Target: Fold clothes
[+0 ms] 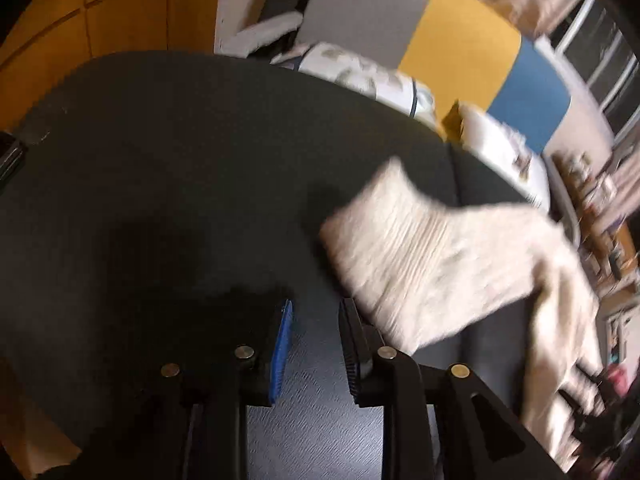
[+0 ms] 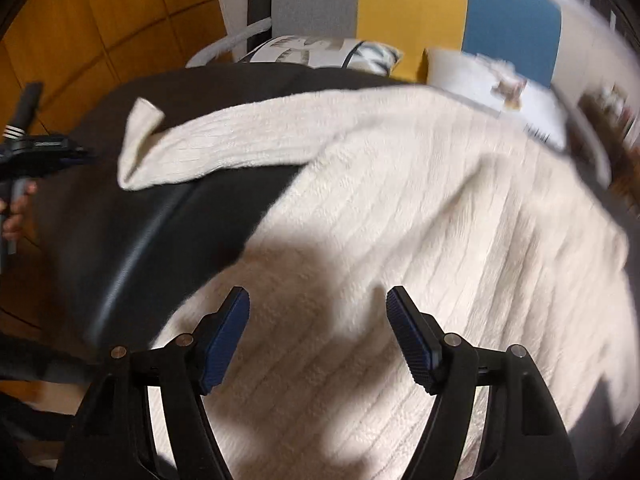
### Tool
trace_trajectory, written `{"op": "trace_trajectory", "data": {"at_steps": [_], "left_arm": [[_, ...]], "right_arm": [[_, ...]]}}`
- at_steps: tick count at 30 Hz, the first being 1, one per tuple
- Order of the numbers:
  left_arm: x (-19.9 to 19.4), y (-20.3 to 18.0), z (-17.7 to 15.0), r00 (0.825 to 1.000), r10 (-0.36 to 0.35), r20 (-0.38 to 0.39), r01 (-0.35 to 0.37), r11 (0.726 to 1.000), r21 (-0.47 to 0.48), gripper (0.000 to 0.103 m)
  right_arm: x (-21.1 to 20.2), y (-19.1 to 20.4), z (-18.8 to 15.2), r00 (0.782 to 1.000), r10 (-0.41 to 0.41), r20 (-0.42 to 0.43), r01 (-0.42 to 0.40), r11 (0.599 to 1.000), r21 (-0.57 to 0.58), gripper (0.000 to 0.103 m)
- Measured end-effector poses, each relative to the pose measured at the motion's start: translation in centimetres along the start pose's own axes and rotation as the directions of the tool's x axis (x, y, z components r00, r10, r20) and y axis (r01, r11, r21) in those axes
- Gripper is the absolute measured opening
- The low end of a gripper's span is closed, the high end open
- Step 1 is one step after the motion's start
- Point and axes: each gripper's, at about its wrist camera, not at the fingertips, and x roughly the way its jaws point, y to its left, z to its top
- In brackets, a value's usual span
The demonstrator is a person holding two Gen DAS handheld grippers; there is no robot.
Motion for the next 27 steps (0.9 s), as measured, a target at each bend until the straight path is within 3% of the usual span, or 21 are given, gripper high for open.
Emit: {"op": "trace_trajectory", "data": {"at_steps": [3,8,17,19,21,24,27], "left_arm": [[0.8,-0.3,-1.1,1.0,-0.011,-0.022,0.011,1.0,-0.015,0.026],[2.0,-2.0,-1.5,0.999,-0.021,-0.031,0.02,0.999,-0.035,0.032],[2.7,-5.1,-1.0,0.997,0.079,-0.017,-0.078,0.997,0.027,0.033],[2.3,-5.1,-1.1,0.997,0.076,-0.004,-0.076,0.997,0.03,0.023],[1.2,-4.7,-1.6,0.998,0.064,0.008,-0.064,0.997,0.036,0.023],[-0.5,-3.8,-1.8,0.999,0.031,0.016,-0.031,0.999,0.037,0.033],[-1.8,-1.7,-2.2,0.999,-0.04,0.02,0.04,0.999,-0.003,0.034]], "right_arm": [[-0.4,0.8,1.0,0.996,-0.083,0.023,0.084,0.996,-0.026,0.074],[1.5,2.1,2.9,0.992,-0.128,0.023,0.129,0.99,-0.054,0.074],[2.5,4.9,3.3,0.972,-0.219,0.083,0.231,0.956,-0.181,0.074],[2.7,4.9,3.2,0.973,-0.216,0.076,0.227,0.955,-0.191,0.074],[3.2,4.0,2.7,0.979,-0.196,0.047,0.201,0.965,-0.166,0.074],[4.1,2.2,1.9,0.989,-0.149,-0.009,0.147,0.984,-0.099,0.074],[5.0,-0.3,0.2,0.997,-0.019,-0.069,0.022,0.999,0.041,0.074]]}}
